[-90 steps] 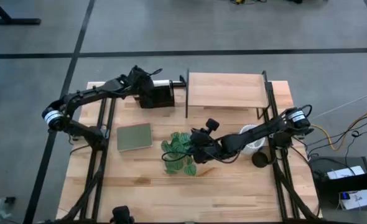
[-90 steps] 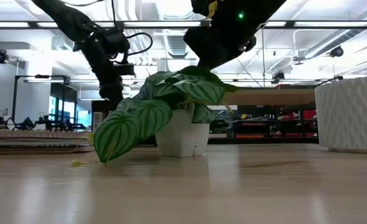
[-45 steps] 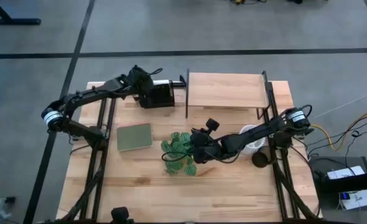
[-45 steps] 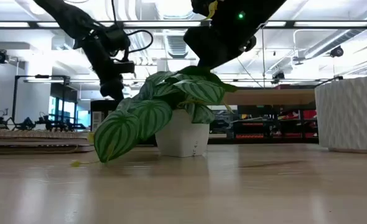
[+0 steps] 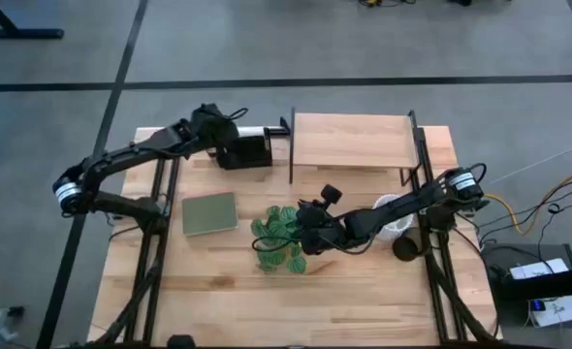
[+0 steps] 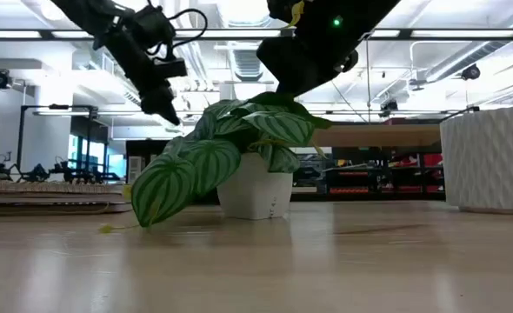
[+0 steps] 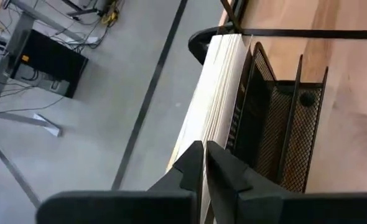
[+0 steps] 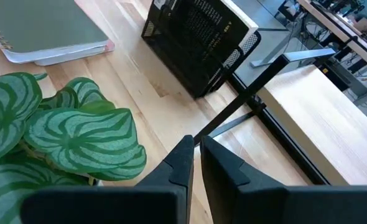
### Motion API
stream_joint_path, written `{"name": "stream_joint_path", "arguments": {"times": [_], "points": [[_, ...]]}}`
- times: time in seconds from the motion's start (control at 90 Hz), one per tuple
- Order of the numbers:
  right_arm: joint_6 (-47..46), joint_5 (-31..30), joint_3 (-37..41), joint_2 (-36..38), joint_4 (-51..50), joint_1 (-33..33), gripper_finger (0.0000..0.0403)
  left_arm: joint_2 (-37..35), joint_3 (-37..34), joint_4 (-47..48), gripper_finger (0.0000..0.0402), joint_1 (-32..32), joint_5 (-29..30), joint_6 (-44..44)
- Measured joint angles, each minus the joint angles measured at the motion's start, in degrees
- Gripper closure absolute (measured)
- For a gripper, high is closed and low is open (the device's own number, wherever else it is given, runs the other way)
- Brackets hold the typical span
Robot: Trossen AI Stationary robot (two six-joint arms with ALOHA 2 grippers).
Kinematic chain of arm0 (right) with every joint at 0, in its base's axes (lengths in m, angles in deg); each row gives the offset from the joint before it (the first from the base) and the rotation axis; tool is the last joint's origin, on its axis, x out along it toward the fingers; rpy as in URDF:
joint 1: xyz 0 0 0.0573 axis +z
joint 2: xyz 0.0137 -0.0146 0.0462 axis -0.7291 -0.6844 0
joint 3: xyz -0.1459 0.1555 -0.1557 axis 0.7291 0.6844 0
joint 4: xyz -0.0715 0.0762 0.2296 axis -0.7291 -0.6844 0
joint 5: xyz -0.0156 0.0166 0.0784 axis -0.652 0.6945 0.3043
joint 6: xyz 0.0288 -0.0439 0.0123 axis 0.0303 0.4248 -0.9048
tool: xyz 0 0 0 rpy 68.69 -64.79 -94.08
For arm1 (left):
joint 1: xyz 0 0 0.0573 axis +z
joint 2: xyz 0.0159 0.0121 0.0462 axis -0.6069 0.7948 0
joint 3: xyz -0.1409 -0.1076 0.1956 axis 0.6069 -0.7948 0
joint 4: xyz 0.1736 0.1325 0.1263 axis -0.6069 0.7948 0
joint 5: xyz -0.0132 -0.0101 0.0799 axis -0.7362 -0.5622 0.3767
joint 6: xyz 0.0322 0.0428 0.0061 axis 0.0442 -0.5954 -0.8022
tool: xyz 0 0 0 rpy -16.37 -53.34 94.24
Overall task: Stock shelves
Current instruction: Remove the black book from the black mesh bookshelf
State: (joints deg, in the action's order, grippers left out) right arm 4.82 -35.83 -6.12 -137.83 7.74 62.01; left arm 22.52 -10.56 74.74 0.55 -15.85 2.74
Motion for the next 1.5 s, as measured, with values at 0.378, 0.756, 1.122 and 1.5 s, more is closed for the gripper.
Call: {"name": "stream_joint_path", "arguments": {"times": [0.378, 0.756, 1.122, 1.5], "points": [[0.0, 0.0, 0.0, 0.0, -0.01, 0.0, 0.0389, -0.07, 0.1, 3.23, 0.0318, 8.31, -4.44, -0.66], [-0.02, 0.0, 0.0, 0.0, 0.31, -0.24, 0.0389, 2.57, 11.64, 24.54, 0.0187, 8.98, -4.2, 0.69], [-0.02, 0.0, 0.0, 0.0, 0.41, -0.24, 0.0389, 8.98, 16.55, 30.45, 0.0142, 10.2, -4.13, -1.8], [-0.02, 0.0, 0.0, -0.02, 0.39, -0.24, 0.0389, 12.44, 16.44, 29.41, 0.01, 10.75, -3.89, -2.34]]}}
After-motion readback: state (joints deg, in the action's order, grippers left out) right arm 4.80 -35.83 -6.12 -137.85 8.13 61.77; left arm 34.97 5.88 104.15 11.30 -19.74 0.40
